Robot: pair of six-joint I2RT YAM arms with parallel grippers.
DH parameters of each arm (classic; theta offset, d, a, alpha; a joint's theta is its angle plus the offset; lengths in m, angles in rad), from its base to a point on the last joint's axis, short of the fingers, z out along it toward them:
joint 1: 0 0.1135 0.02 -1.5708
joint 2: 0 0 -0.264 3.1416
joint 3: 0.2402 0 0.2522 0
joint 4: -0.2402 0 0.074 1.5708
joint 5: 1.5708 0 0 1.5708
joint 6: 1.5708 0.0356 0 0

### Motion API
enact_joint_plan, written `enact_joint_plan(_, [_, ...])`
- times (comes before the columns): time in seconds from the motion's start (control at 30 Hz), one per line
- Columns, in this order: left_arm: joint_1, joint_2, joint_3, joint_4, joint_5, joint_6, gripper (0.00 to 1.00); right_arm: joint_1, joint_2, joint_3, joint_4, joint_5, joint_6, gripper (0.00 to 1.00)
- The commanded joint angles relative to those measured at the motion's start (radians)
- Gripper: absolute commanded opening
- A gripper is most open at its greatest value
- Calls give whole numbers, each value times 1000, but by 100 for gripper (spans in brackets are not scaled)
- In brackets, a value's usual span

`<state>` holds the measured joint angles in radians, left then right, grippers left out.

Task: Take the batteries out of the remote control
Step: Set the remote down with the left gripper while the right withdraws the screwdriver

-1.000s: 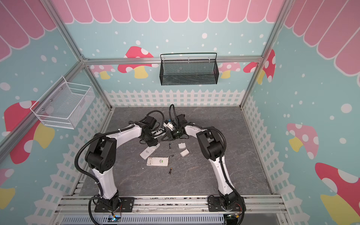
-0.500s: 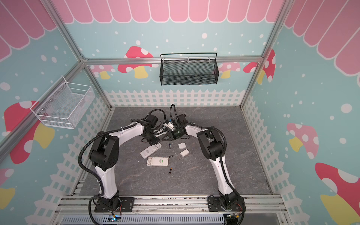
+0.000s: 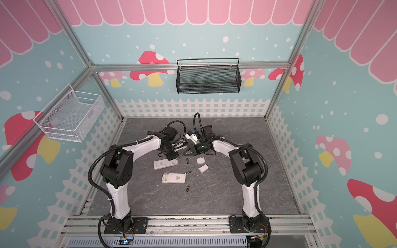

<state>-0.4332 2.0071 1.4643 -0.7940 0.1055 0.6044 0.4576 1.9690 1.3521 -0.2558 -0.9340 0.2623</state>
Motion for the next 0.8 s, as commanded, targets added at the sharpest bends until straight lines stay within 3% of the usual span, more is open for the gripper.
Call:
enact_joint_plan(0.0, [-11,2,37,5,7,-6,0,-44,-99,-83,36,50,-10,0])
enact_joint_plan(0.37, [-56,92,170,-21,32,-18,0,-187,-338,-369,160,214,38,0])
enact_joint_plan(0.53, [-79,121,177,-38,13,-16,0,-256,-447,-533,308,287,116,0])
enact_joint_plan(0.77, [-103,124,122,-20,-22,-8,2,-314,-446,-640,485,360,216,0])
